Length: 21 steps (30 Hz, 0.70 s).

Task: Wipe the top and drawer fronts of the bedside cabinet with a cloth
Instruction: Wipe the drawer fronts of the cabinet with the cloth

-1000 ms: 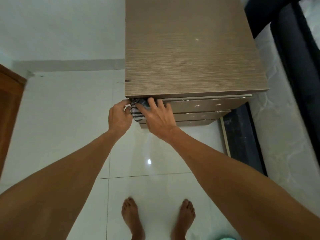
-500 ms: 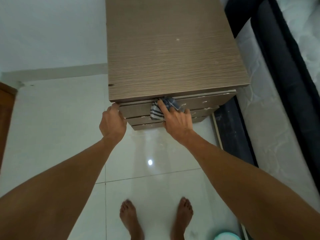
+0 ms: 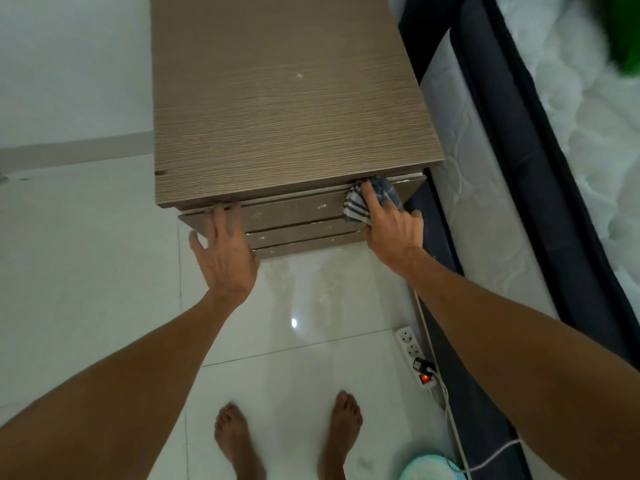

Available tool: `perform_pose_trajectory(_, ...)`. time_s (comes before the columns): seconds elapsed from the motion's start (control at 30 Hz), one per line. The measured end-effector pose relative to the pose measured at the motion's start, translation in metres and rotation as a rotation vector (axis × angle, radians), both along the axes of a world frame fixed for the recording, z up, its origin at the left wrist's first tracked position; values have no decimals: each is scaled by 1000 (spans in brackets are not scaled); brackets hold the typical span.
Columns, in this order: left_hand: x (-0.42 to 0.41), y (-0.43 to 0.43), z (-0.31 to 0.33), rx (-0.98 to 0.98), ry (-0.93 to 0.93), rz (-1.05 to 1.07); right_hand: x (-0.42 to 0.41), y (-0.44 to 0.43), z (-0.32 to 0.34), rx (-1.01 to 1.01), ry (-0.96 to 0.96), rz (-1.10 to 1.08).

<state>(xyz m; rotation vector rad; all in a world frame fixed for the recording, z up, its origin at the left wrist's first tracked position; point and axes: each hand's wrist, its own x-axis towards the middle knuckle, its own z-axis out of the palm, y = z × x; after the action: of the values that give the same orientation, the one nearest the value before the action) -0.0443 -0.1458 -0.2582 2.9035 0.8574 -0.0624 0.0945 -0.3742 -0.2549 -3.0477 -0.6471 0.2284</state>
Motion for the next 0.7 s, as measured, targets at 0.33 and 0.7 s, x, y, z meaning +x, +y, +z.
perform_pose_trajectory(0.33,48,-66,0,-43,97,-145,43,-68,4,-14,79,-226)
perform_pose_trajectory(0.7,46,-66,-4,-9,147,-157,16,-56,14,213,-9,-116)
